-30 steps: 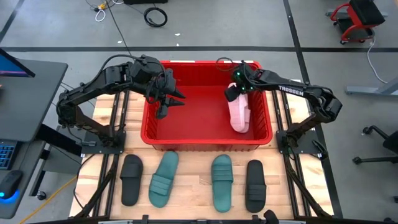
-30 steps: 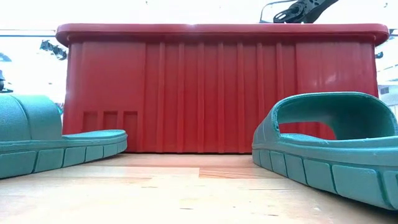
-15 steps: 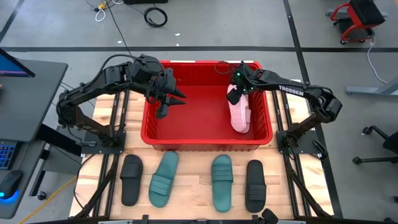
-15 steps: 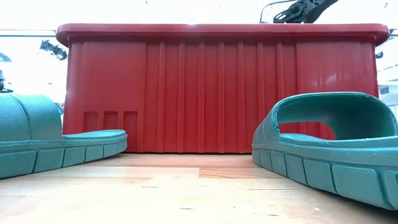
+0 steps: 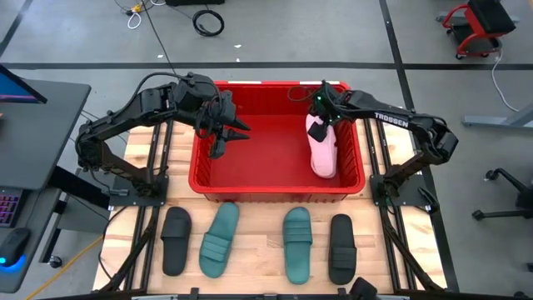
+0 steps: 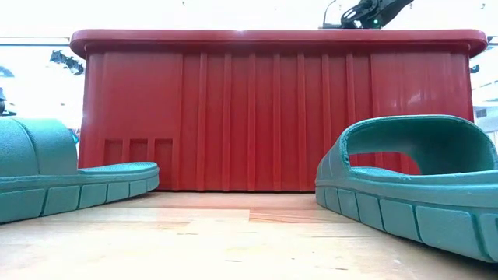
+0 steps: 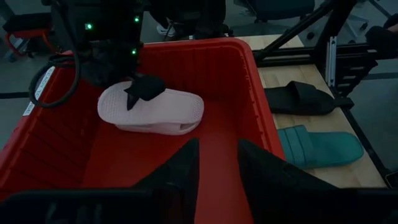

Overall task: Pick and place slides into bin
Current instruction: Stack the pink slipper on top of the other pink slipper in the red bin

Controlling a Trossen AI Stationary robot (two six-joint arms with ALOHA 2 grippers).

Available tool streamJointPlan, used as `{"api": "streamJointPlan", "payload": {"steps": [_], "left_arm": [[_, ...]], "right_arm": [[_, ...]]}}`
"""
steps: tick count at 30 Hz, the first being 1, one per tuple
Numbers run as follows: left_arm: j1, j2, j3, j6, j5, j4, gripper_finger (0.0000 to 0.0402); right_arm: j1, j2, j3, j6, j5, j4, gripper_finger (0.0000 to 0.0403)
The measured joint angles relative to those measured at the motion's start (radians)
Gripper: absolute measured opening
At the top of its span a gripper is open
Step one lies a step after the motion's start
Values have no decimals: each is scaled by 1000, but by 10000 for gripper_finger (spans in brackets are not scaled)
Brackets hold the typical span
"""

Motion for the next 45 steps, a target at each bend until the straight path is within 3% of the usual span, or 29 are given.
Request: {"api": "streamJointPlan", "payload": {"steps": [10,21,32,37,45], "left_arm": [[1,0,0,-13,0,2,114],[1,0,0,-18,0,22,107],[23,0,0,-25,0,22,107],[39,0,0,-20,1,25,107],[78,0,0,-24,0,26,100]], "right_arm": [[-2,0,1,-100,94,-92,323],[4,0,0,-207,139,-128,372],[4,52,-33,-267,14,-94,379],[19,86,-32,-365,1,-122,376],[31,73,-19,-342,-24,-181,373]]}}
